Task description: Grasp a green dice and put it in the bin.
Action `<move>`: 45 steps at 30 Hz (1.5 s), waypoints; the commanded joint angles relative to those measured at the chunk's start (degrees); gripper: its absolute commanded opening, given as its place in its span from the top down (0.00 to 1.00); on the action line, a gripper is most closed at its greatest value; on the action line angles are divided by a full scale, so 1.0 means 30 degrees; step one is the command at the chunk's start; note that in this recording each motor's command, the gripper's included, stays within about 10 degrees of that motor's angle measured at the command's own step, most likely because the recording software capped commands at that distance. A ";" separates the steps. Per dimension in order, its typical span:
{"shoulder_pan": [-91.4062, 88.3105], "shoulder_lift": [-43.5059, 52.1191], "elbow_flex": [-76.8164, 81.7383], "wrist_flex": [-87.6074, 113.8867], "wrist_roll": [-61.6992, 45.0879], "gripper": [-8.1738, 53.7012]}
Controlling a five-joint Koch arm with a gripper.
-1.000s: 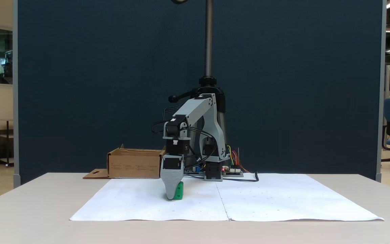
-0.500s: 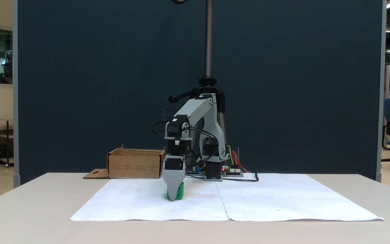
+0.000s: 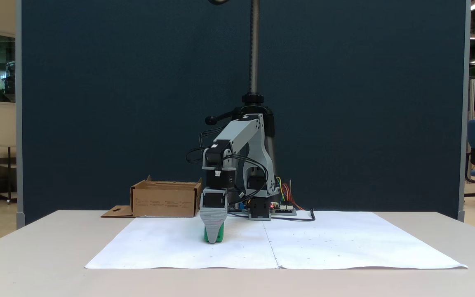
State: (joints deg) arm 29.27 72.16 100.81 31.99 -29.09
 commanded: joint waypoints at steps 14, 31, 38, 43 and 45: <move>0.0908 0.1201 0.0234 -0.0322 -0.1055 0.67; 0.7822 0.7412 -0.4219 -0.3984 0.3574 0.67; 1.4824 0.7881 -0.7148 -0.1230 0.8232 0.67; 1.9277 0.7031 -0.7764 -0.0908 0.8672 0.67; 2.1475 0.6094 -0.7764 -0.0703 0.8643 0.67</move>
State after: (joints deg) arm 90.09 91.05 81.30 29.09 -5.45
